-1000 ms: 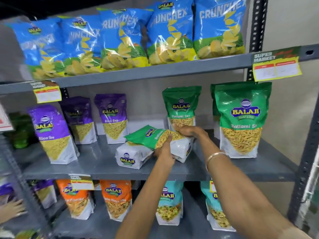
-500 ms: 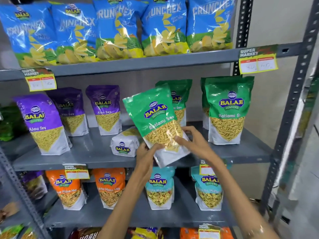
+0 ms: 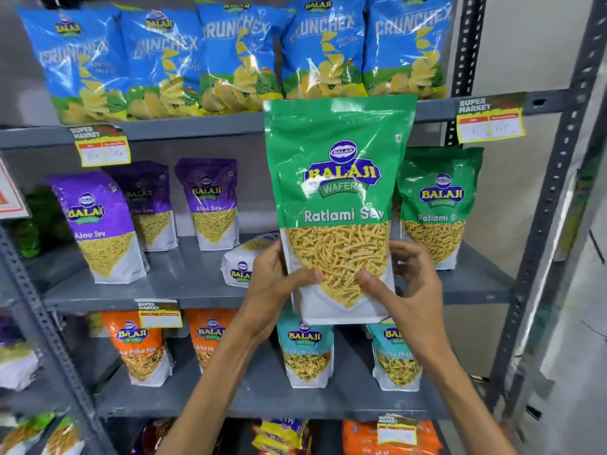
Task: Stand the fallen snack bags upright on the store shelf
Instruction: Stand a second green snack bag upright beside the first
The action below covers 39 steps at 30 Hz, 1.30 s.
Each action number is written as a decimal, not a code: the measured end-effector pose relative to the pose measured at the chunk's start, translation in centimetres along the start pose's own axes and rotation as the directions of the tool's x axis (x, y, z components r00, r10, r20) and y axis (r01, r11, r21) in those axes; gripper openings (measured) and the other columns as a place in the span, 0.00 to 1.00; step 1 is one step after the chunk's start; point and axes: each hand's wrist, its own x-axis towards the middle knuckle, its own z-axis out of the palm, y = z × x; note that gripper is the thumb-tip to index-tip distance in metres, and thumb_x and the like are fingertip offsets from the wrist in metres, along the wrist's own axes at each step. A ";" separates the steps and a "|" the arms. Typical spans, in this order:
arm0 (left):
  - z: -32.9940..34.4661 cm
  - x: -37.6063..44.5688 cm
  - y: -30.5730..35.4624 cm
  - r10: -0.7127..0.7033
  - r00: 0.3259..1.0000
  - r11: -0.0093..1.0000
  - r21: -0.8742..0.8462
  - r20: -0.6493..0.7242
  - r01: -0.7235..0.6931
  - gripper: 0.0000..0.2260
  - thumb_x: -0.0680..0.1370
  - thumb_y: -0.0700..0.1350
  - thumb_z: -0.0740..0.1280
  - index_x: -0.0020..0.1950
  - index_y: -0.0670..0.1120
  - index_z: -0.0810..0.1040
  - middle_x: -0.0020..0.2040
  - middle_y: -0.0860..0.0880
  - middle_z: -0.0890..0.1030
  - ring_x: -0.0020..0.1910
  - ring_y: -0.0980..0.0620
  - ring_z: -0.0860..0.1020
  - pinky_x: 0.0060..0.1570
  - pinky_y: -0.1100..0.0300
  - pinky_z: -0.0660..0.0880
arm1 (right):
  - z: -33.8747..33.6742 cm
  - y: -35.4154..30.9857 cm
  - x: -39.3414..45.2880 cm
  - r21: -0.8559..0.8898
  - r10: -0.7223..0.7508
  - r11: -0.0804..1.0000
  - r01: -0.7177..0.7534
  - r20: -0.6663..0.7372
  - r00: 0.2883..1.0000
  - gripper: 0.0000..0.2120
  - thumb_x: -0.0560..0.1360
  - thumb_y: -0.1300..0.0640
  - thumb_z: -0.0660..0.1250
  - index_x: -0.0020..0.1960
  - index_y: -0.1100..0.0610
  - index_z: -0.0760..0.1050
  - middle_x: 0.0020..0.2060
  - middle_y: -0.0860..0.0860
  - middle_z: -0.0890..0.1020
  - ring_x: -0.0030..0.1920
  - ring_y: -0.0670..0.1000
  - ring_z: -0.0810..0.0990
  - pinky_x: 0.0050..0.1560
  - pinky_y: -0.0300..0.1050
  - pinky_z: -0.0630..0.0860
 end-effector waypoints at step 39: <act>-2.8 14.5 -12.0 -0.071 0.991 0.964 0.246 -0.109 0.097 0.43 0.71 0.26 0.75 0.81 0.45 0.61 0.74 0.43 0.72 0.72 0.48 0.72 0.72 0.54 0.71 | 3.3 15.9 7.6 -0.480 -0.055 0.876 -0.039 -0.180 0.982 0.16 0.77 0.53 0.71 0.61 0.55 0.71 0.56 0.50 0.76 0.56 0.48 0.74 0.57 0.42 0.71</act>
